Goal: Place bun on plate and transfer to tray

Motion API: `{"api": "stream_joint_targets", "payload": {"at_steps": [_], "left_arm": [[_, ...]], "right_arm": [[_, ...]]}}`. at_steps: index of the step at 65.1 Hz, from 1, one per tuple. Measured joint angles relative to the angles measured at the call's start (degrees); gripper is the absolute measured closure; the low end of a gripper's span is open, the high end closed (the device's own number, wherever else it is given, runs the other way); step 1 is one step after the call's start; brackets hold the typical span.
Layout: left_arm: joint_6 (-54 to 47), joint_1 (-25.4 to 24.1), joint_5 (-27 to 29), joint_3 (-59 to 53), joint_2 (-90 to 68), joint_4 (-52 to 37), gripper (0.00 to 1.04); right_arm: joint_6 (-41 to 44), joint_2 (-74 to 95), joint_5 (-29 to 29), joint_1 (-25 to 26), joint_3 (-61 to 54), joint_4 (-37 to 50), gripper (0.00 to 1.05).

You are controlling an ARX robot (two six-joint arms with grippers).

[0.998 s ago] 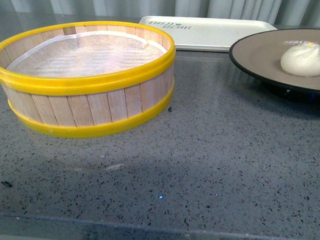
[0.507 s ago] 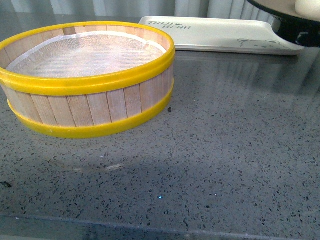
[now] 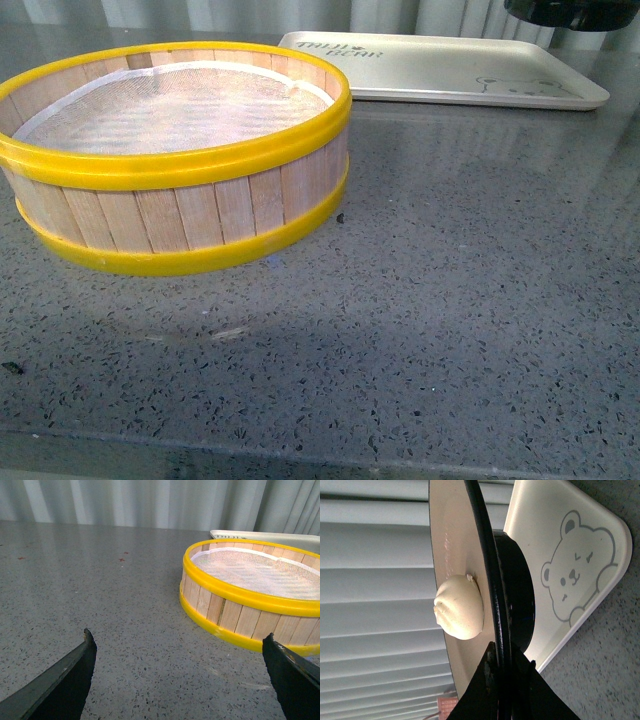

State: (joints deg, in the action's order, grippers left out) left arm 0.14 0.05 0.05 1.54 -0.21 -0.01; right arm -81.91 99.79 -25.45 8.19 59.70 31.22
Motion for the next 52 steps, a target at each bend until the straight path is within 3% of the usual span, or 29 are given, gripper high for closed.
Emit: {"api": "stream_joint_targets", "payload": {"at_steps": [22, 52], "left_arm": [[0.00, 0.00, 0.00, -0.02, 0.02, 0.00, 0.07], [0.00, -0.02, 0.00, -0.02, 0.02, 0.00, 0.07]], "right_arm": [[-0.66, 11.76, 2.43, -1.86, 13.88, -5.38, 1.03], [0.17, 14.36, 3.34, -4.09, 15.04, -6.54, 1.03]]}}
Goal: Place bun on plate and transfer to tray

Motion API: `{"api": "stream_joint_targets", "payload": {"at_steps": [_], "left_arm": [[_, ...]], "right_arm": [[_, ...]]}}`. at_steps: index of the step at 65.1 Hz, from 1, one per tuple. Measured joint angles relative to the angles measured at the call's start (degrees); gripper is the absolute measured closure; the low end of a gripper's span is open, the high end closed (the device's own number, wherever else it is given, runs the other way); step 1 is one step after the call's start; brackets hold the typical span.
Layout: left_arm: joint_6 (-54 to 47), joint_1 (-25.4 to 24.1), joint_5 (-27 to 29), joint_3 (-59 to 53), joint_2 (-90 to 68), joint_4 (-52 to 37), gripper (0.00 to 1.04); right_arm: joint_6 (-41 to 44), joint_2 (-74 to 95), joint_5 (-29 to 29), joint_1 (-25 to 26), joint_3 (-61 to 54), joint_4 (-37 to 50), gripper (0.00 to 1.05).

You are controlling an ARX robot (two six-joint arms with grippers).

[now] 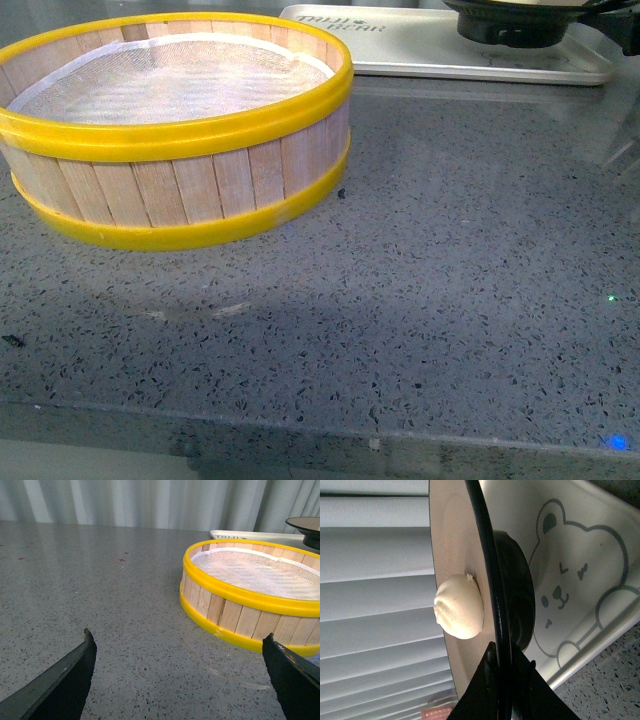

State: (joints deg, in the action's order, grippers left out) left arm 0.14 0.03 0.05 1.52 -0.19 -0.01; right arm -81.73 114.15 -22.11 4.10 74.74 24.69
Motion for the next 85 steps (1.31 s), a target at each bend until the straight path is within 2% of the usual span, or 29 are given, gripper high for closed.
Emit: {"api": "stream_joint_targets", "payload": {"at_steps": [38, 52, 70, 85], "left_arm": [[0.00, 0.02, 0.00, 0.00, 0.00, 0.00, 0.07], [0.00, 0.02, 0.00, 0.00, 0.00, 0.00, 0.07], [0.00, 0.02, 0.00, 0.02, 0.00, 0.00, 0.07], [0.00, 0.02, -0.02, 0.00, 0.00, 0.00, 0.07]], "right_arm": [[0.76, 2.91, -0.02, 0.76, 2.43, -1.01, 1.03], [0.63, 3.50, -0.52, 1.03, 4.17, -1.05, 0.54], [0.61, 2.14, -0.74, 1.01, 1.68, -0.59, 0.08], [0.55, -2.08, -0.68, 0.61, -5.70, 2.64, 0.09]]}}
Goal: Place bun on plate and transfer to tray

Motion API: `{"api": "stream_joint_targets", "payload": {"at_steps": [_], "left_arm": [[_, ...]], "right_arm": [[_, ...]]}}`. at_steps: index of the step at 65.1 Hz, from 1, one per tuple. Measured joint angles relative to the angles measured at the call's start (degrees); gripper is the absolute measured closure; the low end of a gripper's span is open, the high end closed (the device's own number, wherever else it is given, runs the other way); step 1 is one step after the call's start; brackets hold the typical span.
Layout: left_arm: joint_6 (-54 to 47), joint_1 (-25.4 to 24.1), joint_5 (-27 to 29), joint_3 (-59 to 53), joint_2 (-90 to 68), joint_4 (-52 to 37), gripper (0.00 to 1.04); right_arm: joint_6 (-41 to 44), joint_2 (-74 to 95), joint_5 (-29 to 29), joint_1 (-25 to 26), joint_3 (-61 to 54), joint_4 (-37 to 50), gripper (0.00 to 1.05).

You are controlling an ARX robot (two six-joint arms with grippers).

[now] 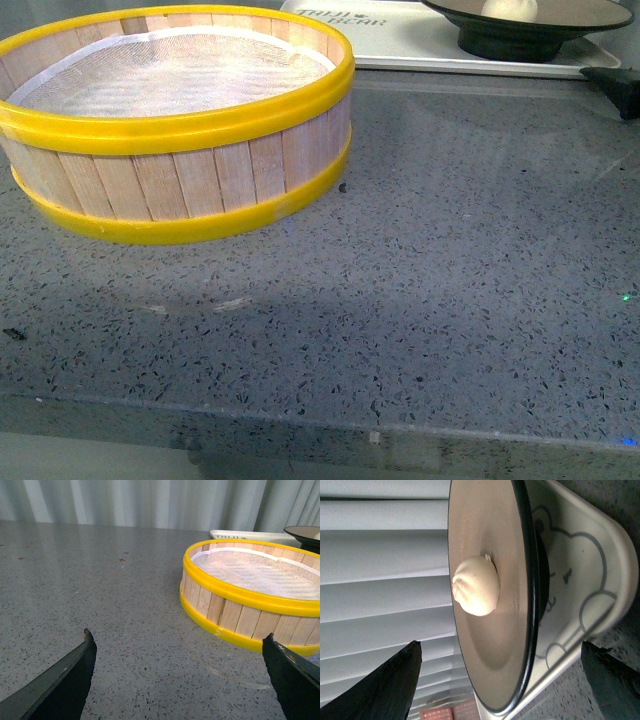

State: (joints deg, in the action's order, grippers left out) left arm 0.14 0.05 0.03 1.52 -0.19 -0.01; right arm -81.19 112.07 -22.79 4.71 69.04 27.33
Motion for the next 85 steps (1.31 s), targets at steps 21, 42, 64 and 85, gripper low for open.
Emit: {"api": "stream_joint_targets", "payload": {"at_steps": [21, 42, 64, 85], "left_arm": [[0.00, 0.00, 0.02, 0.00, 0.00, 0.00, 0.07], [0.00, -0.02, 0.02, 0.02, 0.00, 0.00, 0.07], [0.00, 0.00, 0.02, 0.00, 0.00, 0.00, 0.07], [0.00, 0.00, 0.02, 0.00, 0.00, 0.00, 0.07]], "right_arm": [[1.05, -10.97, 1.42, 2.45, -12.52, 3.54, 0.09], [26.12, -35.80, 19.06, 11.32, -26.36, -0.83, 0.09], [75.03, -57.83, 28.63, 13.73, -42.88, 14.91, 0.09], [82.20, -81.33, 4.90, 13.42, -54.05, -12.13, 0.54]]}}
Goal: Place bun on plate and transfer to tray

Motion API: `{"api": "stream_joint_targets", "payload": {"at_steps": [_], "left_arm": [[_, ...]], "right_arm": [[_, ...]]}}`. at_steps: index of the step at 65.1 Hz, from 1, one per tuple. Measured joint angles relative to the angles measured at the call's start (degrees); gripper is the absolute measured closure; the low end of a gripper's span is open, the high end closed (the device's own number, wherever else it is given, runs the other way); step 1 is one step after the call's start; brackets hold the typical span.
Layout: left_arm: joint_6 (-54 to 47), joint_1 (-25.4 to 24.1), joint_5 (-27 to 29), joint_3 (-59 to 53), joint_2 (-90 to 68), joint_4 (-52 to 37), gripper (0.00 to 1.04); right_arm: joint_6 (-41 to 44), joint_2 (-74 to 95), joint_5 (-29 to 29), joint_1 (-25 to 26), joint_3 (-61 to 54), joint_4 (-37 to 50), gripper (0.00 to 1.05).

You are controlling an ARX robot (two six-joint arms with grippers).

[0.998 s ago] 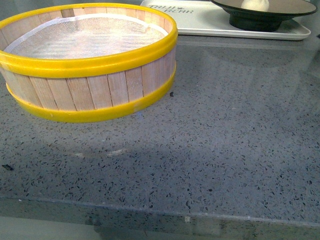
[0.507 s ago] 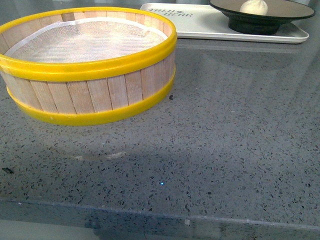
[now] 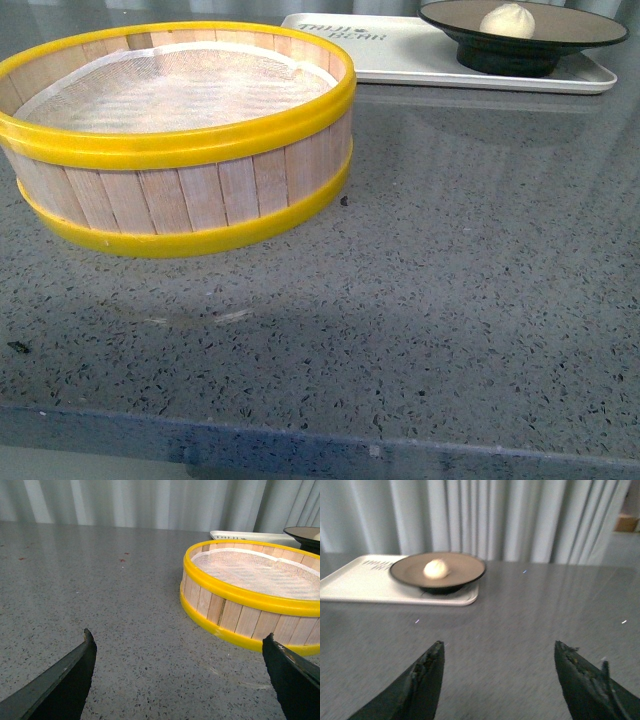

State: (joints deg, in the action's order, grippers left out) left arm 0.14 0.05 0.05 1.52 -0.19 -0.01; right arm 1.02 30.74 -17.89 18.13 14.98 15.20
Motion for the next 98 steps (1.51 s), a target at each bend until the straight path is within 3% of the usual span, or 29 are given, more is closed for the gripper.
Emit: {"api": "stream_joint_targets", "payload": {"at_steps": [16, 29, 34, 41, 71, 78, 98], "left_arm": [[0.00, -0.02, 0.00, 0.00, 0.00, 0.00, 0.07], [0.00, 0.00, 0.00, 0.00, 0.00, 0.00, 0.07], [0.00, 0.00, 0.00, 0.02, 0.00, 0.00, 0.07], [0.00, -0.02, -0.02, 0.00, 0.00, 0.00, 0.07], [0.00, 0.00, 0.00, 0.02, 0.00, 0.00, 0.07], [0.00, 0.00, 0.00, 0.00, 0.00, 0.00, 0.07], [0.00, 0.00, 0.00, 0.00, 0.00, 0.00, 0.07]], "right_arm": [[-0.39, -7.30, 7.56, -7.32, -6.32, -0.68, 1.04], [-0.46, -11.23, 11.17, -10.86, -9.14, -1.79, 1.03], [-0.48, -12.72, 16.76, -14.93, -9.92, -2.64, 1.03], [-0.59, -14.47, 17.25, -17.77, -10.73, -3.30, 1.03], [-0.79, -20.41, 17.86, -17.92, -13.88, -5.51, 1.03], [-0.79, -27.93, 17.84, -17.94, -14.67, -14.36, 1.03], [-0.79, -30.51, 17.84, -17.97, -14.67, -15.12, 1.03]]}}
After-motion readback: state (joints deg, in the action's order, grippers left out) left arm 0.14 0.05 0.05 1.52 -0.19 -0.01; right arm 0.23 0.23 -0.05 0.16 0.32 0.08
